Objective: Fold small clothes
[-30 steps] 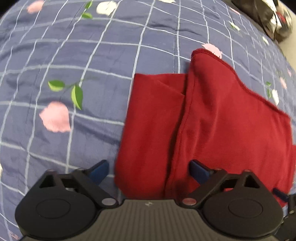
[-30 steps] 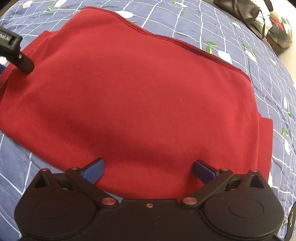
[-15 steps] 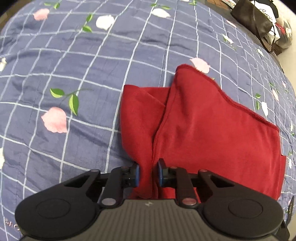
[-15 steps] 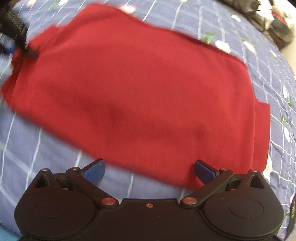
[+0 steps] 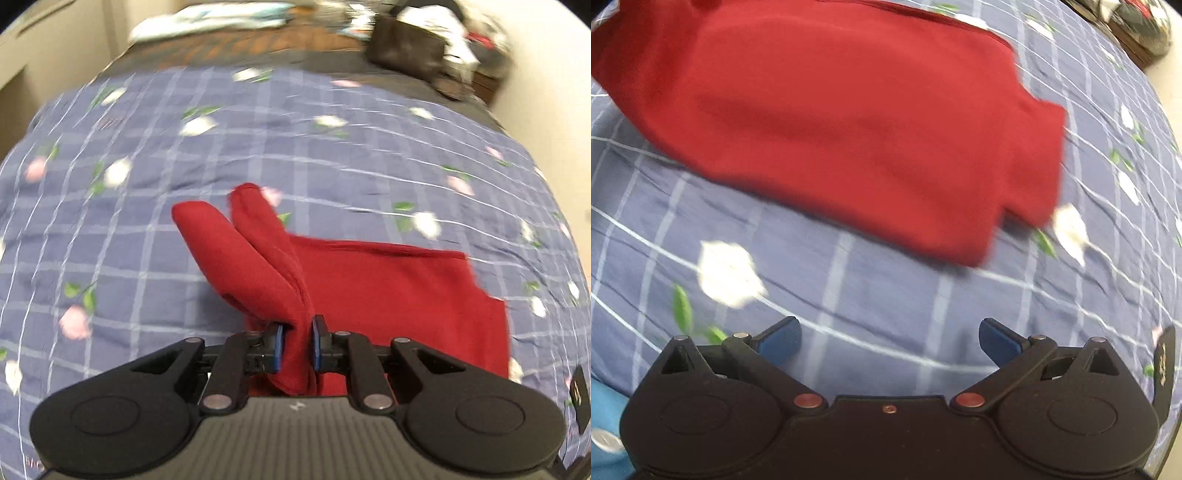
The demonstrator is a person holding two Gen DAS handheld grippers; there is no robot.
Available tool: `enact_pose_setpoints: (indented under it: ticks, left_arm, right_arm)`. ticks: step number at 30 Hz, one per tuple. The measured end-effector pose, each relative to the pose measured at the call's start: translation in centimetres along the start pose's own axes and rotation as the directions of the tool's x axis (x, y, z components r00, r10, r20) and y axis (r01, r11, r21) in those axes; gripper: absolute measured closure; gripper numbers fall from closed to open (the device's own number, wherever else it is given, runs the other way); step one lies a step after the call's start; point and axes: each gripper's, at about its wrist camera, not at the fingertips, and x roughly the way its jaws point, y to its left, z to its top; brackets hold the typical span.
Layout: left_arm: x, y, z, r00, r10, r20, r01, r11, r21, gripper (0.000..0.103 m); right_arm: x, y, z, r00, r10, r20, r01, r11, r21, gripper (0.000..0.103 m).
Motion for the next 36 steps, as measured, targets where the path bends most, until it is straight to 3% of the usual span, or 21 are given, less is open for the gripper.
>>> enact_pose_setpoints:
  ticks: [5,11,16,19,21,23,30,32,34,36]
  left_arm:
    - [0.4,-9.7,-0.8,0.998,-0.051,0.023,0.047,0.99,0.134,0.089]
    - [4.1,-19.1,-3.4,0.994,-0.09,-0.062,0.101,0.97,0.219,0.089]
    - [7.2,-22.7,-5.7,0.991,-0.044,-0.123,0.074,0.963,0.259,0.087]
    - [7.9,-22.6,-6.3,0.986,-0.045,-0.163,0.08,0.974,0.212,0.083]
    - [8.1,-22.3,-6.4,0.979,-0.087,-0.183,0.117,0.98,0.16,0.078]
    - [7.9,-22.1,-6.7,0.973,-0.12,-0.196,0.145,0.982,0.117,0.061]
    - [5.8,-21.4,-7.2,0.972,-0.169,-0.163,0.178,0.983,0.046,0.024]
    - [4.8,-20.5,-7.5,0.981,-0.138,-0.136,0.14,0.99,0.007,0.004]
    - [3.9,-19.3,-7.9,0.99,-0.086,-0.11,0.082,0.996,-0.042,0.001]
    - [3.3,-17.5,-8.4,0.994,-0.034,-0.102,0.023,0.994,-0.104,0.001]
  right_arm:
    - [0.3,-4.2,-2.7,1.0,-0.014,-0.02,0.015,0.999,0.028,0.0]
    - [1.0,-9.7,-6.0,0.999,-0.026,-0.035,0.028,0.997,0.067,0.0]
    - [2.5,-14.4,-9.6,0.995,-0.039,-0.088,0.047,0.994,0.095,0.0]
    - [2.5,-16.8,-11.2,0.996,0.017,-0.082,-0.006,0.992,0.123,0.0]
    - [2.5,-17.8,-11.8,0.996,0.041,-0.074,-0.032,0.992,0.119,0.0]
    - [2.7,-18.5,-11.9,0.995,0.061,-0.075,-0.053,0.993,0.102,0.0]
    - [3.8,-20.0,-11.2,0.989,0.113,-0.093,-0.108,0.993,0.049,0.0]
    - [3.4,-20.4,-10.3,0.99,0.129,-0.06,-0.124,0.99,0.073,0.001]
    - [2.6,-21.6,-9.3,0.985,0.17,0.015,-0.171,0.977,0.128,0.001]
    - [1.6,-22.5,-8.3,0.967,0.239,0.088,-0.252,0.95,0.186,0.001]
